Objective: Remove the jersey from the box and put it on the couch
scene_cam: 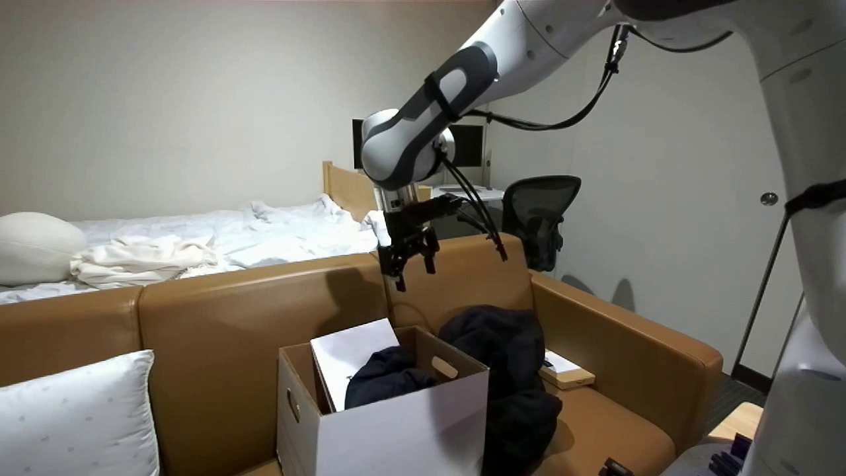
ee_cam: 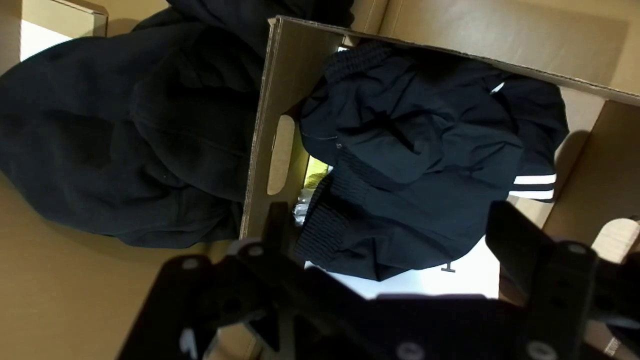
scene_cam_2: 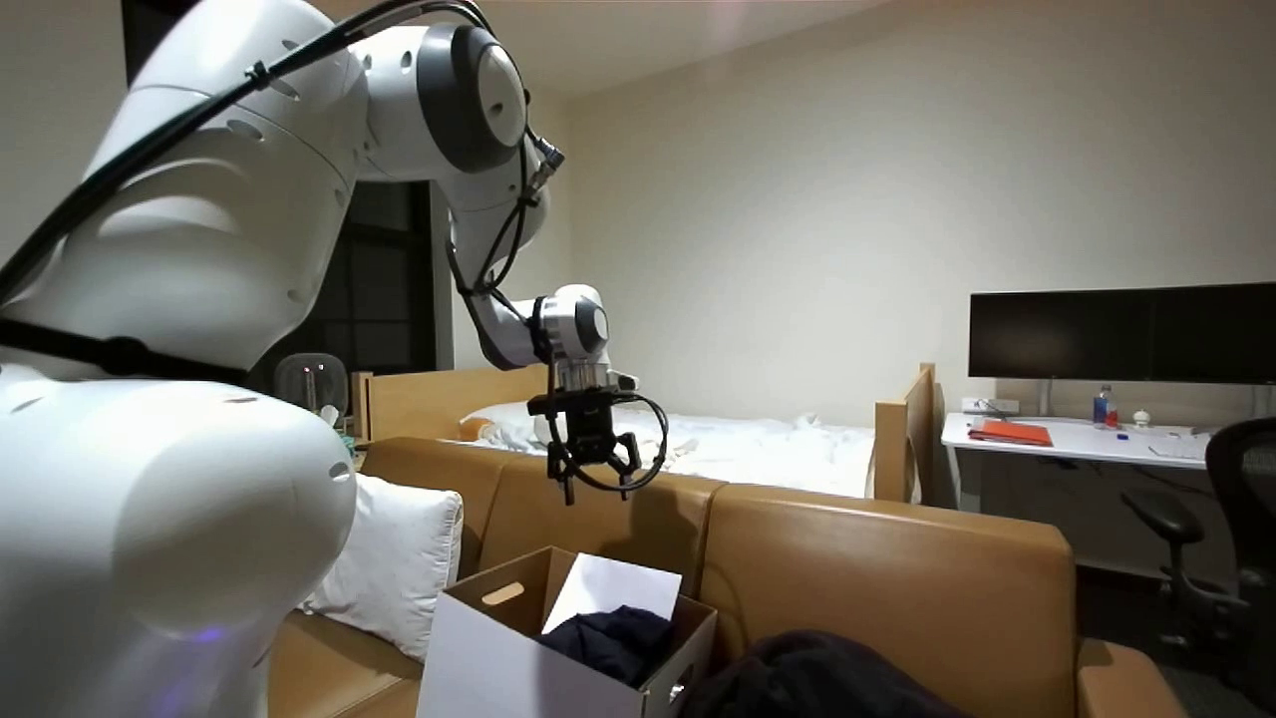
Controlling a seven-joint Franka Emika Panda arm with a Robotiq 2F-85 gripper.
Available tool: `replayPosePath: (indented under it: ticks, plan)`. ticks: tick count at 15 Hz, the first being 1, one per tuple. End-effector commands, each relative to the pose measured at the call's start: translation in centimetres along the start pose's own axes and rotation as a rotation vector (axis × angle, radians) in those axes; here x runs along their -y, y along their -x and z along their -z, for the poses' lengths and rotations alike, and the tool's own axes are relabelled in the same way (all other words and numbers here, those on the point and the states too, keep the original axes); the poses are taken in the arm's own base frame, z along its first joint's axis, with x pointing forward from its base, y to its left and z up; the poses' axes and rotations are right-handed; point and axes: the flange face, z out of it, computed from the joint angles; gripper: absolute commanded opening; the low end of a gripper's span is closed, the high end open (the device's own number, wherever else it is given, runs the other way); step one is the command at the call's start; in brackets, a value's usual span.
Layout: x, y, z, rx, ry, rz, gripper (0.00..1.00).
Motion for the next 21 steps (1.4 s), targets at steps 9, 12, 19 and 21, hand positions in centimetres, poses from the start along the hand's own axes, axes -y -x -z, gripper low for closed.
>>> replayPosePath:
  ticks: [9,12,19,21]
  plan:
    - [6.2,-8.9,-20.3,0.341,-0.018,0.002,1.00]
    - [6.3,-9.3,-25.5,0.455,-0.069,0.007,1.00]
    - [8.2,-10.9,-27.7,0.554,-0.158,-0.025,0.60]
    - [8.7,-11.5,-26.7,0.537,-0.195,-0.033,0.47]
